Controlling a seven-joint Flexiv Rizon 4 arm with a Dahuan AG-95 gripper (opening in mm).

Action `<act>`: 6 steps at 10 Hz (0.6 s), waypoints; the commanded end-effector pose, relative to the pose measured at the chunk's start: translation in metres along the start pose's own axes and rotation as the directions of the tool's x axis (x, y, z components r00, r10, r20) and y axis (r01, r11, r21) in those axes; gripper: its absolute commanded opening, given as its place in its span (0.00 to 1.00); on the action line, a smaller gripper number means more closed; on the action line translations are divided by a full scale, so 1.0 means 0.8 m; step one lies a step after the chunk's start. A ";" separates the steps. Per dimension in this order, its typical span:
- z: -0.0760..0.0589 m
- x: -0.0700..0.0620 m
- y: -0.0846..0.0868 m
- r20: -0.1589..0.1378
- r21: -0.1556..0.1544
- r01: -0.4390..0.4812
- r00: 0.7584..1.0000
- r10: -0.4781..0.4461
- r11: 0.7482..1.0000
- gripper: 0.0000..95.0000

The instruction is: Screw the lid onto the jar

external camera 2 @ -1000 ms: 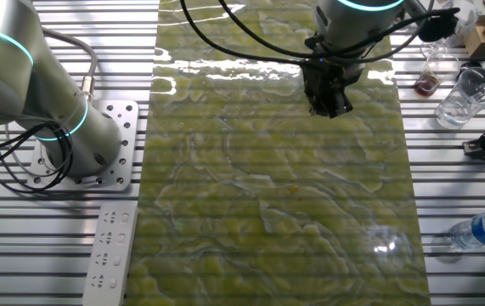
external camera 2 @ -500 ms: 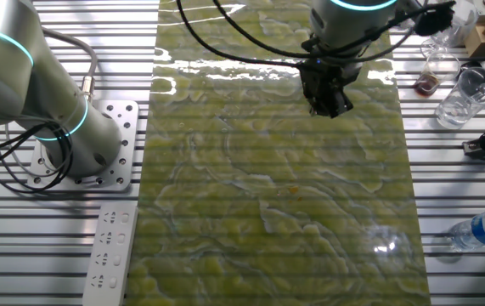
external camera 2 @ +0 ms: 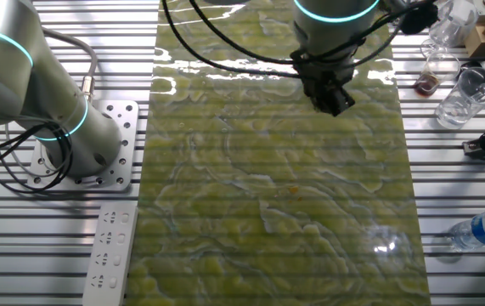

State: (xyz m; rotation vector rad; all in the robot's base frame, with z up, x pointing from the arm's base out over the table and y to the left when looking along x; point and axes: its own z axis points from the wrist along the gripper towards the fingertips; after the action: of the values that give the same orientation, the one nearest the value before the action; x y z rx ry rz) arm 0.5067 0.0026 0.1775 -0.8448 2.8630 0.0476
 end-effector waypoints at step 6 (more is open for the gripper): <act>0.011 -0.070 0.040 0.039 -0.055 0.020 0.999 -0.018 0.998 0.20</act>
State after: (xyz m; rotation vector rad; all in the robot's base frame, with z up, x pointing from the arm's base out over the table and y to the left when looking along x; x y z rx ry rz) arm 0.5377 0.0615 0.1766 -0.8703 2.8310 0.1386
